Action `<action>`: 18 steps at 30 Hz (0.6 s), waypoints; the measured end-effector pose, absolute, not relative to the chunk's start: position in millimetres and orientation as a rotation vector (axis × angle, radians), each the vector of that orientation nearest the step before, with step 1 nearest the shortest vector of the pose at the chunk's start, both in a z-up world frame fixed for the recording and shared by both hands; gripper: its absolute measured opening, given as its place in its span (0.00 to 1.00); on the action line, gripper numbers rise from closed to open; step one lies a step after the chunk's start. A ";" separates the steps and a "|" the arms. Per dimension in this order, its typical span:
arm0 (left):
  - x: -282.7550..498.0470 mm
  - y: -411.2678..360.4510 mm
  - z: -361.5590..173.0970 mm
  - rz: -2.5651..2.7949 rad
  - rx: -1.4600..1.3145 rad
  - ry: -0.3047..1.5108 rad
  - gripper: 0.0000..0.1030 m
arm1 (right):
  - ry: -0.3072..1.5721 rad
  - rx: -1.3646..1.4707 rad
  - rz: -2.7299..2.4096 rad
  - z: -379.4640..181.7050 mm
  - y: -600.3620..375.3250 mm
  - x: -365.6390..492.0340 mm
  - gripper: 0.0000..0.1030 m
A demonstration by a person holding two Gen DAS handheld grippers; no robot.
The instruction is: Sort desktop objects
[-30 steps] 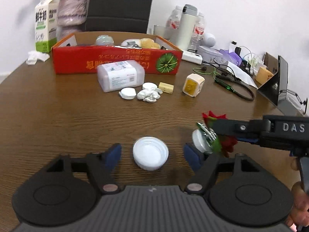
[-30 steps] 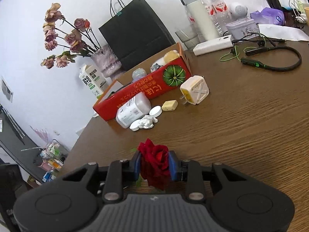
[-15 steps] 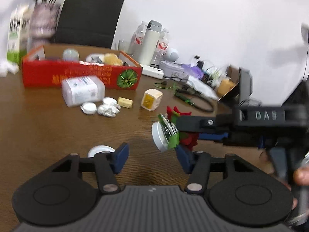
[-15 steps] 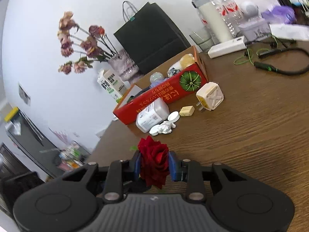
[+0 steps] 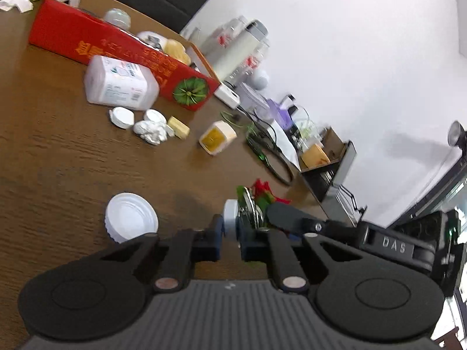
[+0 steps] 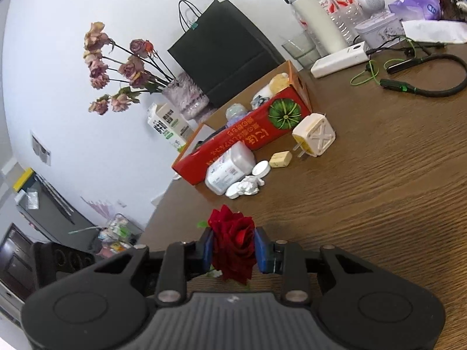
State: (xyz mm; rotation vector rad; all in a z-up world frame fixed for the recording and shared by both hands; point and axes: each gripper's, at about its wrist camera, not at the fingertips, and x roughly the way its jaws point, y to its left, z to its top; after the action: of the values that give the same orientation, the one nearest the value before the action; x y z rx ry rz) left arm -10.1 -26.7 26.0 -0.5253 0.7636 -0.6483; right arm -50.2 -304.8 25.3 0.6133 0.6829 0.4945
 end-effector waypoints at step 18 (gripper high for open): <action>-16.4 -29.2 32.4 -0.551 -0.418 0.732 0.09 | 0.626 0.421 0.368 28.0 -291.2 -55.7 0.53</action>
State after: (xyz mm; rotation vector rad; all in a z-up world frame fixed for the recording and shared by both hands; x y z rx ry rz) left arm -16.4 -29.2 32.4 -0.4179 0.7320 -0.5515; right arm -55.7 -291.2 28.0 0.4208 0.6265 0.3675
